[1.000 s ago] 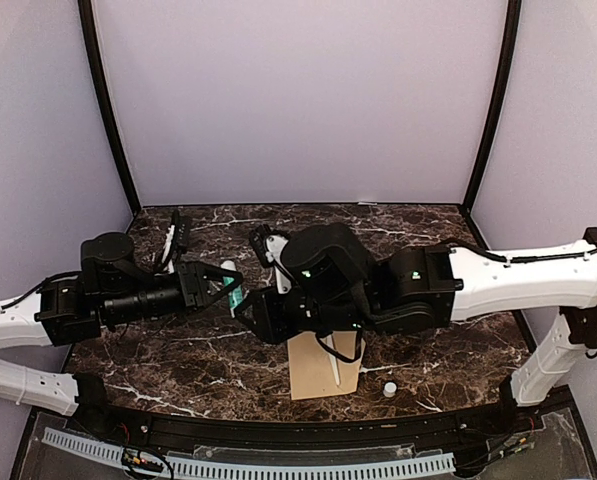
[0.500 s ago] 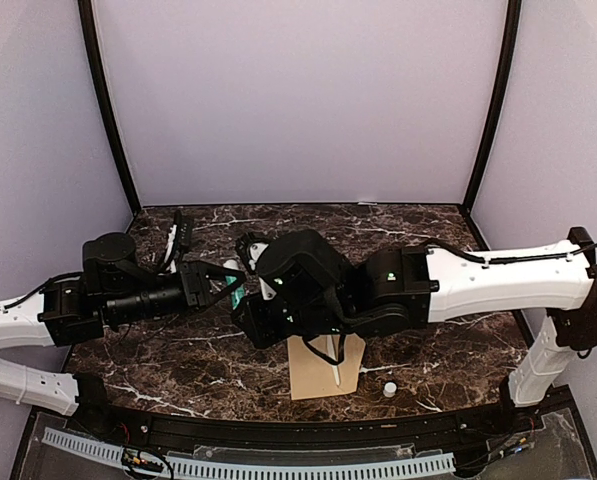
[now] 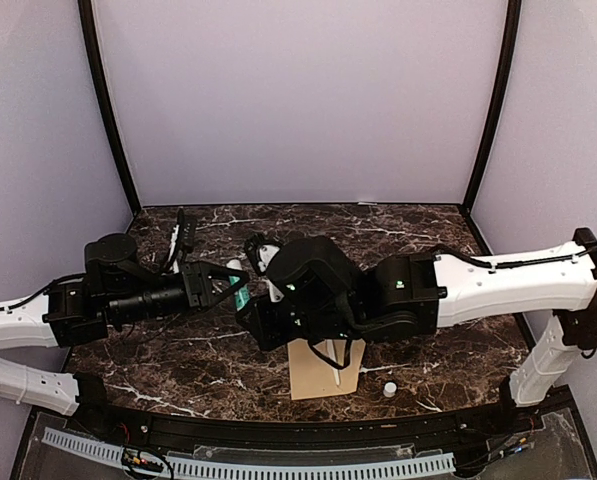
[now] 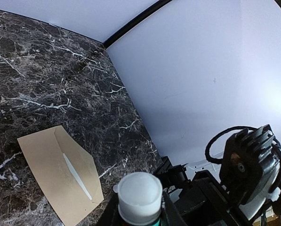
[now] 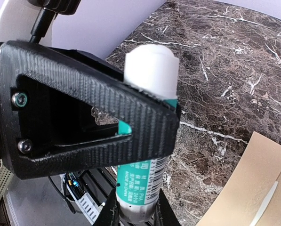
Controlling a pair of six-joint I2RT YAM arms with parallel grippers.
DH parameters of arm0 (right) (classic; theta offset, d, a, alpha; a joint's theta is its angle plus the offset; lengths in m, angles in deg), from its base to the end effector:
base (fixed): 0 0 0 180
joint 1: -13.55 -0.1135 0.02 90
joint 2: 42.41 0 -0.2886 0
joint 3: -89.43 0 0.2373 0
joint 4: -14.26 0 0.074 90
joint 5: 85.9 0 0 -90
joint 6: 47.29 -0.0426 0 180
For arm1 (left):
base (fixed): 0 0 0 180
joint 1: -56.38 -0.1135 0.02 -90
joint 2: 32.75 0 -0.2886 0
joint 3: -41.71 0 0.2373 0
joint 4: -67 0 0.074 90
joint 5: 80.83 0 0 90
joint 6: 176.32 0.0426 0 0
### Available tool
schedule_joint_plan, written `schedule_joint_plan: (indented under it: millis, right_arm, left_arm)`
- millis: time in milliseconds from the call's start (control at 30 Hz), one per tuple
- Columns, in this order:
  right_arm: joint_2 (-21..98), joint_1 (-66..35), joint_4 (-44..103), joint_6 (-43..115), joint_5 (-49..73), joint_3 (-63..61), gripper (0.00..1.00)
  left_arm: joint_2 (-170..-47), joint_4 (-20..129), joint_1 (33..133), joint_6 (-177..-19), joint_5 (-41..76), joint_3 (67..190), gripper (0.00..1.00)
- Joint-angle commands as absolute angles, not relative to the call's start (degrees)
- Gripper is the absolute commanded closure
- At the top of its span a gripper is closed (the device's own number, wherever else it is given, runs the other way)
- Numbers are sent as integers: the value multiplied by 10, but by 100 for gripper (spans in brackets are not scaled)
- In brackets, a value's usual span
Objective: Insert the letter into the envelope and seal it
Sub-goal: Unscrew the solid glue.
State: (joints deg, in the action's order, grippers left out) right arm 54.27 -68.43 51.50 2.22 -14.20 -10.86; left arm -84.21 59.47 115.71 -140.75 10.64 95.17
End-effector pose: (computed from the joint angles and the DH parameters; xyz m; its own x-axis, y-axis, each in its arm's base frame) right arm 0.0671 0.3801 0.3517 -0.6455 -0.1630 -0.7461 -0.6371 0.6537 0.4084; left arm 0.0977 -0.1669 0.3363 -0.7386 -0.3487 -0.5770 0.4678 0.3513 -0.8111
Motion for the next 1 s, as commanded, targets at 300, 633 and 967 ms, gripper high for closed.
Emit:
schedule_joint_plan:
  millis: [300,633,967]
  right_arm:
    - [387,-645,81,-33,52,129,100]
    - [377,-622,-83,-88,181,181,100]
    - [367,-621,-57,-67,171,181,89]
  left_arm:
    - [-846,796,1160,-1339,327,932,100]
    - [-847,876,1160,-1306,462,937,100]
    - [-829,874,1160,-1308,434,928,100]
